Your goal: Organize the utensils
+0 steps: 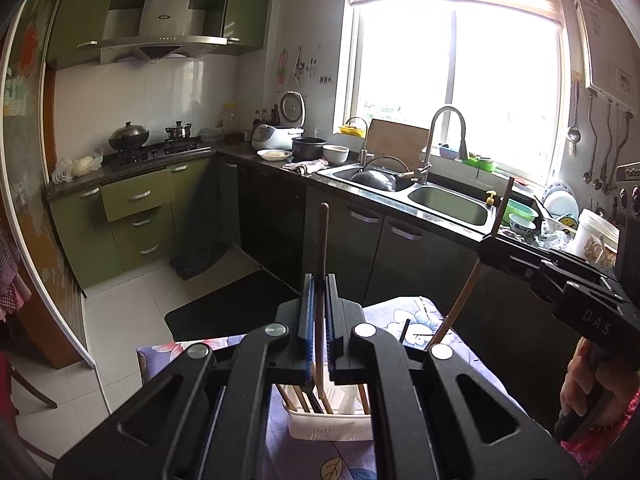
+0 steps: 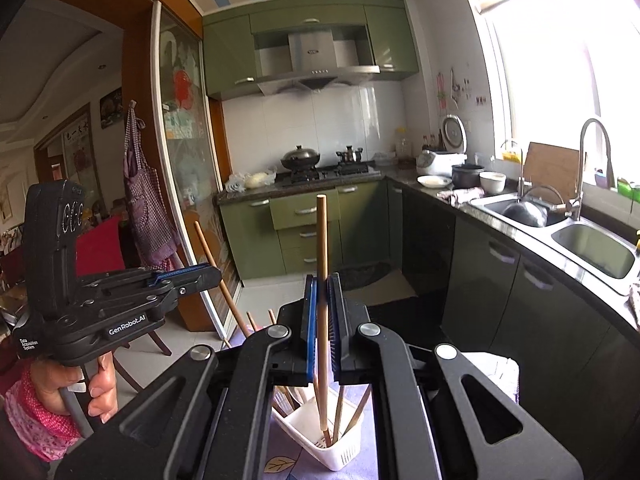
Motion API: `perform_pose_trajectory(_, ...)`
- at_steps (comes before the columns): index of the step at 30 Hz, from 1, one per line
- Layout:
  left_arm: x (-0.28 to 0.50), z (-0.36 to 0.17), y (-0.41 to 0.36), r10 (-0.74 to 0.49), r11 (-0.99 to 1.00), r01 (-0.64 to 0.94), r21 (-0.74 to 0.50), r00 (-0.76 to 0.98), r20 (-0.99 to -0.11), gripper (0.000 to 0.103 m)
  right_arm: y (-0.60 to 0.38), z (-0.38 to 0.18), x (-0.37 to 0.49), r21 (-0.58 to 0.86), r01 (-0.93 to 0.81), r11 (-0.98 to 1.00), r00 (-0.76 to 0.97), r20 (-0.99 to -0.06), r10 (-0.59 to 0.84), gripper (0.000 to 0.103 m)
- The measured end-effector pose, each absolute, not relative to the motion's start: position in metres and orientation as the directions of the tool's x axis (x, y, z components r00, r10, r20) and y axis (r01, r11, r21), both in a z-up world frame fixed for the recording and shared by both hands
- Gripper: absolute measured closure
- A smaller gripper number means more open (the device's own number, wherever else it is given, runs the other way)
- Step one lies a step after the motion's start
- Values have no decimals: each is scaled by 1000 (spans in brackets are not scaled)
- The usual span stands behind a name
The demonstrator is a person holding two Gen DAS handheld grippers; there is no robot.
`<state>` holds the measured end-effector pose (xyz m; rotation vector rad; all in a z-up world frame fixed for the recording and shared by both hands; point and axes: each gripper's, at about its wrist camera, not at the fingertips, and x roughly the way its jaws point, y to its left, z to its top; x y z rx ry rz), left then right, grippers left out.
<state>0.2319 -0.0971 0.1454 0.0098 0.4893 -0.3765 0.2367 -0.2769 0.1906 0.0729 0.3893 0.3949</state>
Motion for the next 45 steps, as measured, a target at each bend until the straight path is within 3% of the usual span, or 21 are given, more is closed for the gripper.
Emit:
perform_pose_trajectory(12, 232, 77, -100, -330, 929, 366, -58, 745, -580, 96, -259, 102, 250, 132, -355, 925, 792, -483, 373, 96)
perform_pose_trajectory(16, 222, 71, -98, -331, 928, 367, -56, 751, -571, 66, -254, 86, 241, 114, -360, 926, 785, -499, 367, 95)
perform_pose_trajectory(19, 209, 72, -97, -328, 929, 366, -45, 766, -553, 65, -253, 83, 224, 102, -362, 927, 794, -488, 364, 95)
perform_pose_trajectory(21, 198, 75, -95, -335, 928, 368, -49, 771, -542, 62, -255, 83, 209, 100, -360, 928, 803, -473, 362, 86)
perform_pose_trajectory(25, 166, 75, -87, -334, 933, 357, -53, 800, -499, 39, -261, 82, 170, 84, -349, 933, 827, -442, 349, 73)
perform_pose_trajectory(27, 145, 72, -82, -324, 939, 341, -53, 820, -472, 29, -264, 76, 148, 78, -333, 940, 840, -429, 333, 53)
perform_pose_trajectory(28, 135, 69, -80, -322, 940, 337, -53, 825, -465, 24, -266, 72, 137, 79, -328, 942, 843, -425, 329, 49)
perform_pose_trajectory(30, 115, 64, -77, -313, 944, 328, -50, 832, -458, 21, -270, 63, 114, 82, -314, 946, 848, -423, 319, 33)
perform_pose_trajectory(35, 67, 46, -67, -281, 955, 294, -41, 852, -441, 8, -278, 41, 63, 77, -264, 961, 875, -400, 272, 10)
perform_pose_trajectory(38, 44, 36, -61, -260, 962, 268, -44, 858, -443, 7, -284, 30, 38, 83, -248, 965, 882, -394, 260, 5)
perform_pose_trajectory(45, 13, 22, -54, -267, 963, 251, -98, 842, -469, 7, -289, 19, 3, 66, -203, 977, 891, -401, 212, 5)
